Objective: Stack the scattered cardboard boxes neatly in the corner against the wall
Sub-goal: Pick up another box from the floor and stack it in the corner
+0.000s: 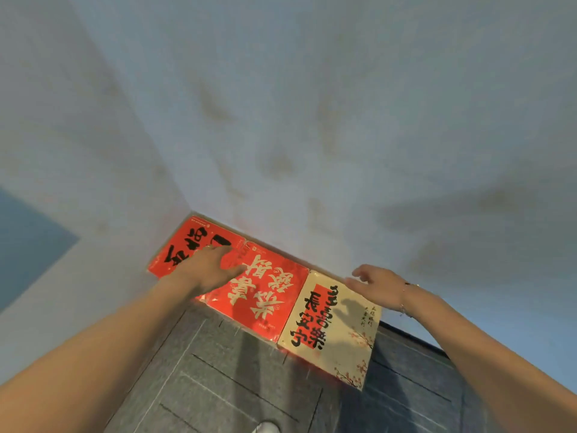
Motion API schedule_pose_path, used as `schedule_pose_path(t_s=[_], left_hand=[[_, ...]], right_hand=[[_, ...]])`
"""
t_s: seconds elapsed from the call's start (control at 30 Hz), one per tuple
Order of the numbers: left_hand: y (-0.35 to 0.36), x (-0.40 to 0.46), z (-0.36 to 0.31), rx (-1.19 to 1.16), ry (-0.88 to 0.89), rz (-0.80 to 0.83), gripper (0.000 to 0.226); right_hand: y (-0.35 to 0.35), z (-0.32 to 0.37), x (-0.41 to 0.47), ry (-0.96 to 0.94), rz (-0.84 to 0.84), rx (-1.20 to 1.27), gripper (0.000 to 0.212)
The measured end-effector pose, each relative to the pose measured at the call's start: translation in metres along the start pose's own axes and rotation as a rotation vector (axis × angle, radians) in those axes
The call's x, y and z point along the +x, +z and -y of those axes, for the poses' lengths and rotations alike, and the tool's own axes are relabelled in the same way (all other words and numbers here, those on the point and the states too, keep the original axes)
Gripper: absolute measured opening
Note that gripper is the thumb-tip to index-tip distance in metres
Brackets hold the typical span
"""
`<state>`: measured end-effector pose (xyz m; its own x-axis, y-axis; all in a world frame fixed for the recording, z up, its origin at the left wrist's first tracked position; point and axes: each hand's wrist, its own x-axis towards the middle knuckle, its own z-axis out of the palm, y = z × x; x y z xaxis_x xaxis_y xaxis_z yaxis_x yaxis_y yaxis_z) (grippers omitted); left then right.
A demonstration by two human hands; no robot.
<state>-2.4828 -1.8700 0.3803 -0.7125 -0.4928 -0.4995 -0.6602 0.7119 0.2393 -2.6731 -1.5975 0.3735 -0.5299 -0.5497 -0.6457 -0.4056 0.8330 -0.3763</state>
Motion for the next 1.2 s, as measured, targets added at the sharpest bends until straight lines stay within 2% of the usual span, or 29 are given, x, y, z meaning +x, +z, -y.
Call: schedule_pose_path(t_s=[0.23, 0.37, 0.53, 0.73, 0.93, 1.03, 1.2], left_hand=[[-0.063, -0.121, 0.052, -0.123, -0.144, -0.059, 0.073], [-0.073, -0.209, 0.092, -0.211, -0.252, -0.097, 0.064], [-0.073, -0.326, 0.166, -0.267, -0.452, -0.146, 0.067], [-0.067, -0.471, 0.252, -0.406, -0.669, -0.252, 0.067], [-0.021, -0.616, 0.314, -0.525, -0.864, -0.308, 0.064], [0.008, -0.69, 0.333, -0.592, -0.942, -0.344, 0.064], [0.055, -0.811, 0.348, -0.609, -1.089, -0.395, 0.064]], right_hand=[[-0.031, 0.123, -0.058, -0.181, 0.051, -0.16, 0.061], [-0.017, 0.199, -0.091, -0.307, 0.119, -0.289, 0.06], [0.022, 0.297, -0.135, -0.469, 0.222, -0.414, 0.063], [0.096, 0.417, -0.198, -0.677, 0.237, -0.521, 0.045], [0.189, 0.51, -0.29, -0.84, 0.305, -0.678, 0.059], [0.24, 0.546, -0.348, -0.882, 0.359, -0.722, 0.058], [0.329, 0.595, -0.45, -1.071, 0.434, -0.832, 0.055]])
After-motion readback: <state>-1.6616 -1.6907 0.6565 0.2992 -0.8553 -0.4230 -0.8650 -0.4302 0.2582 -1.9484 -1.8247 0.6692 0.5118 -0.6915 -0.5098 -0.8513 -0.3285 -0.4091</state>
